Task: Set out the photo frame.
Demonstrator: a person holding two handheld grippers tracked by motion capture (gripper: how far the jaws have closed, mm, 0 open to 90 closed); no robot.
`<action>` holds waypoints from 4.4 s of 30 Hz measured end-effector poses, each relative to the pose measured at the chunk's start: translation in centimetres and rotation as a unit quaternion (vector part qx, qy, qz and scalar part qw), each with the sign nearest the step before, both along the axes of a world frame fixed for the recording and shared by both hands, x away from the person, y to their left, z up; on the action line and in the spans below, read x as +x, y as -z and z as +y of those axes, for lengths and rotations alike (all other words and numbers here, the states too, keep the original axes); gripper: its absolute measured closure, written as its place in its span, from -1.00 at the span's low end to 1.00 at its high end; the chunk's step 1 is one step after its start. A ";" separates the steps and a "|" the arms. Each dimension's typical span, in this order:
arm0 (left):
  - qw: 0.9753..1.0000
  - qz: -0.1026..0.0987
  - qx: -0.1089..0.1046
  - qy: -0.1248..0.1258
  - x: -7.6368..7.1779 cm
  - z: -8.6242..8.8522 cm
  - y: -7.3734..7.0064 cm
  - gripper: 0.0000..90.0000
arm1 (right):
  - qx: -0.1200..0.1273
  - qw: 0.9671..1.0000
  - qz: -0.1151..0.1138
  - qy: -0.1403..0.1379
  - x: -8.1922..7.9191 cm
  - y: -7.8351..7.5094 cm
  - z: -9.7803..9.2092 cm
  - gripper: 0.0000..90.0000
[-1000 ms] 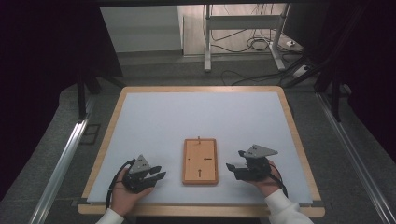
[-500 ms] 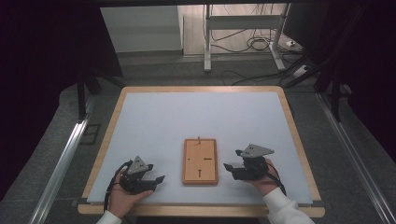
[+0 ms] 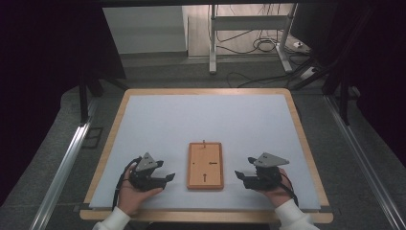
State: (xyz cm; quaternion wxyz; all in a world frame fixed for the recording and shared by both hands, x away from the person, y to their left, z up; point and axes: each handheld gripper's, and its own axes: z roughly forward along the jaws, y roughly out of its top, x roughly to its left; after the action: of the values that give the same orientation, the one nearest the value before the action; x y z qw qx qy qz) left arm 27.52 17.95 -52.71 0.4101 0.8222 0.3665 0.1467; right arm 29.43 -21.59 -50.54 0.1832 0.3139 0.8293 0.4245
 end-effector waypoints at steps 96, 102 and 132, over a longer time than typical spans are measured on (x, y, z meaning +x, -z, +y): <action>0.995 0.005 0.018 0.099 12.0 -10.3 -1.1 0.64 | -0.022 0.999 -0.027 -0.012 -2.2 0.1 0.5 -0.38; 0.995 0.017 0.008 0.098 12.5 -9.9 -1.0 0.86 | -0.022 0.999 -0.026 -0.013 -2.2 0.1 0.4 -0.38; 0.989 0.080 -0.022 0.123 14.1 -9.3 -1.2 0.84 | -0.027 0.998 -0.027 -0.042 -2.9 0.3 1.9 -0.41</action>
State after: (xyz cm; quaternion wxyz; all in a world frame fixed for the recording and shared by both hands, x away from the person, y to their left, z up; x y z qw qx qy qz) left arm 41.57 8.64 -51.55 0.4125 0.8609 0.2970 0.0207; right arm 26.53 -19.73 -50.87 0.1955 0.2622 0.8476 0.4177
